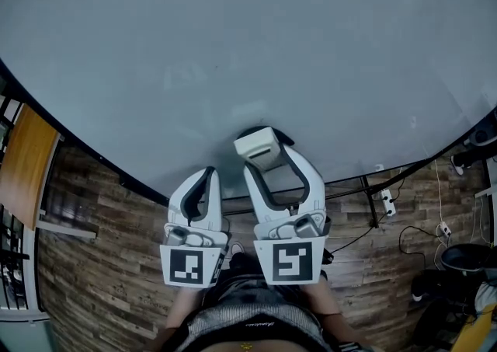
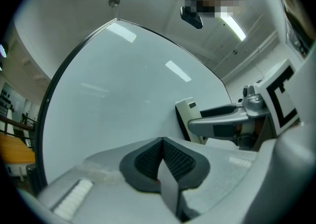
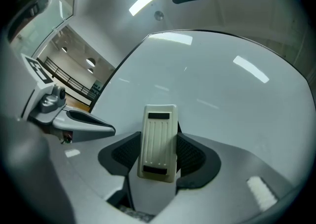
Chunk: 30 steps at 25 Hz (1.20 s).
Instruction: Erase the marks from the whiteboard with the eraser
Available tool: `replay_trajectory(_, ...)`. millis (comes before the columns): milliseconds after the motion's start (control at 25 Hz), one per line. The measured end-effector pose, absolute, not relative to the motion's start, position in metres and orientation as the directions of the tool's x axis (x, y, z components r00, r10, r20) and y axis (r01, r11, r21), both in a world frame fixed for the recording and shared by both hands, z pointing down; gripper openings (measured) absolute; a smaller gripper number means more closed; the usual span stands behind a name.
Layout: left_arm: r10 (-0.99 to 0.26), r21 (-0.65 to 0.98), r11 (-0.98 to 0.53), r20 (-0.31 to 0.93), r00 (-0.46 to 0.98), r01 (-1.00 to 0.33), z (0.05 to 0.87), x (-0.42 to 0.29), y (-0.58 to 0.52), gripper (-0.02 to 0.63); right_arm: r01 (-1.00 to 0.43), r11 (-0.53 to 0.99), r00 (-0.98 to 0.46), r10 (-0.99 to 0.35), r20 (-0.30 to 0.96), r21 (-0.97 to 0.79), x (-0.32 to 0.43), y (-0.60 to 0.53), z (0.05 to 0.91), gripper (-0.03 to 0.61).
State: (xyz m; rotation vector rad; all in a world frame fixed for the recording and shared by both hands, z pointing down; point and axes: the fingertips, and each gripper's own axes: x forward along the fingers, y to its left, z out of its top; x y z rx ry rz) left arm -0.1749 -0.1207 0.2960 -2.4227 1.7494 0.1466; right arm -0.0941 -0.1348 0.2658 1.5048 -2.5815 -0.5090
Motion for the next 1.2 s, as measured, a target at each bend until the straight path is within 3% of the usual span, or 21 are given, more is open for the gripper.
replay_trajectory(880,-0.919,-0.072,-0.366,-0.127,0.373,-0.928,0.308,-0.093,-0.142,0.005,-0.864,0.415,-0.452,-0.889,-0.076,0.284,0.01,-0.17,0.268,0.232)
replay_trajectory(1200,-0.92,-0.065,-0.366,-0.124,0.371,-0.928,0.311,-0.048,-0.142,0.005,-0.894,0.342,-0.377,-0.924,-0.071,0.289,0.082,-0.181,0.27,0.232)
